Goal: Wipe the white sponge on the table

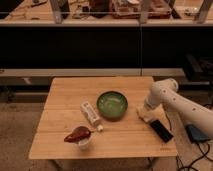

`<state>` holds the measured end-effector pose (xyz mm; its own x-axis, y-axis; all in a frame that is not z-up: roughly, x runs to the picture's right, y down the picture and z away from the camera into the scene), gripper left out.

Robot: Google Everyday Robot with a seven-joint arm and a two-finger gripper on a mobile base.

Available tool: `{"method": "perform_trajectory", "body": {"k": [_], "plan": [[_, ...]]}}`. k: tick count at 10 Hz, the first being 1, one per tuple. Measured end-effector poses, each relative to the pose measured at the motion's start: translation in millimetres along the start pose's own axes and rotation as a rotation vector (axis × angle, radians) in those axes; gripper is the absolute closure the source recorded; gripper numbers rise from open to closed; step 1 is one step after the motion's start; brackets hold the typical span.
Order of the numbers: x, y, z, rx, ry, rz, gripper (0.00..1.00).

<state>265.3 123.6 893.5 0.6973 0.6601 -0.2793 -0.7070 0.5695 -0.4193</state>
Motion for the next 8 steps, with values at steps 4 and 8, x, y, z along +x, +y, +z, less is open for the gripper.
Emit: {"method": "perform_trajectory", "body": {"k": [4,8], "plan": [[-10,-37,6,0.020,-0.003,0.086,1.00],[-49,-45,6,0.031,-0.014,0.100,1.00]]}}
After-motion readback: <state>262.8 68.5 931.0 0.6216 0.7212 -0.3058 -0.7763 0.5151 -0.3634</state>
